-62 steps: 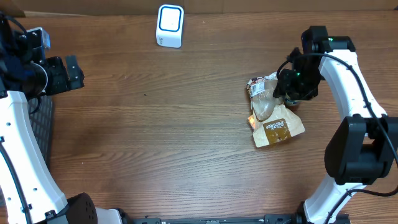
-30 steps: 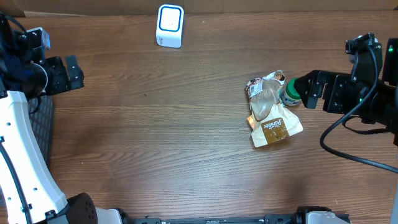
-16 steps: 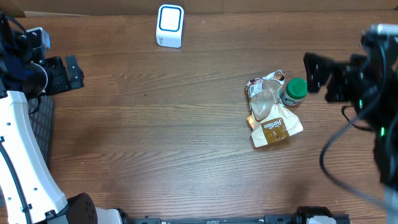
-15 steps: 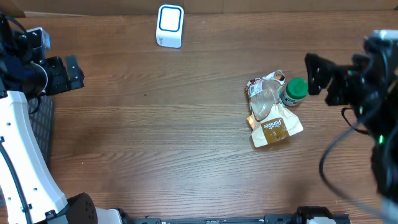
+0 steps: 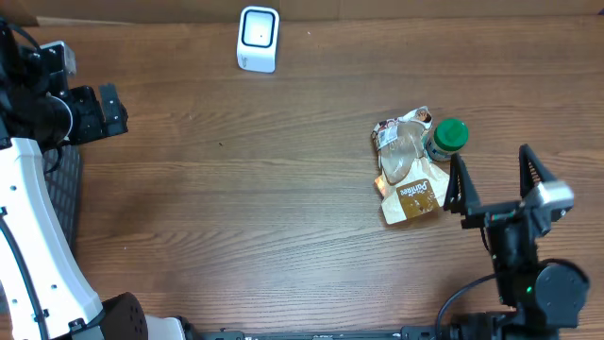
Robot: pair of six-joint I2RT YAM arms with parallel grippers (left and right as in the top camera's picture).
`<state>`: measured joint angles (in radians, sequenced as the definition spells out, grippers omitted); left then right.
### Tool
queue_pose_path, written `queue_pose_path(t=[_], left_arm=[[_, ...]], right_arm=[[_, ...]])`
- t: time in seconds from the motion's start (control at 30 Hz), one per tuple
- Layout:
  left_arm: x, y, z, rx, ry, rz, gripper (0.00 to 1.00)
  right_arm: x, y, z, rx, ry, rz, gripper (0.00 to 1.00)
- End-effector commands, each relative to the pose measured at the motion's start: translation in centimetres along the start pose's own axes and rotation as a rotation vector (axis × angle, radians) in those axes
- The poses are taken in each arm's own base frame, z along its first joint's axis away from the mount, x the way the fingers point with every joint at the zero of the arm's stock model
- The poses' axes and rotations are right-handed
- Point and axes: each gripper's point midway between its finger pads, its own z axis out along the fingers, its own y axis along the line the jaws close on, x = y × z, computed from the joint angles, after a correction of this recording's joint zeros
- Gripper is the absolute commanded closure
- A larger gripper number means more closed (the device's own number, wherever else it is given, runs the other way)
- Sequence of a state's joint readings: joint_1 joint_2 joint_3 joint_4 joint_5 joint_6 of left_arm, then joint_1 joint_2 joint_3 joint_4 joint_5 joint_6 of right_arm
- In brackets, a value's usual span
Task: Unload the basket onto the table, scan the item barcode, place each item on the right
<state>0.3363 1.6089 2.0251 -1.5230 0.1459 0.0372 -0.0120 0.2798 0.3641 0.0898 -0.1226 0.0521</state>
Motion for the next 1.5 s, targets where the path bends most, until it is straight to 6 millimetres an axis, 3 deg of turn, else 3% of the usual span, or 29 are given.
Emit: queue_pose_path(t=[0.0,0.27,0.4,0.57,1.47], left_arm=[[-0.3,0.0,-0.3,0.001,-0.013,0.022,0.00],[-0.3,0.0,-0.3,0.001,-0.013,0.022,0.00],[-0.3,0.0,-0.3,0.001,-0.013,0.022,0.00],[-0.3,0.0,-0.3,0.001,-0.013,0.022,0.00],[-0.3,0.0,-0.3,0.001,-0.013,0.022,0.00]], right_arm=[[3.1,-0.3,-0.9,0.005,-0.003,0.001,0.00],[9.7,-0.9,-2.4,0.008,0.034,0.007,0.00],[11.1,-0.9,-2.6,0.010,0.095,0.016,0.00],[14.6,-1.2,-3.2,0.028,0.238,0.035,0.00],[14.6,-1.2,-3.2,0.028,0.238,0.035,0.00]])
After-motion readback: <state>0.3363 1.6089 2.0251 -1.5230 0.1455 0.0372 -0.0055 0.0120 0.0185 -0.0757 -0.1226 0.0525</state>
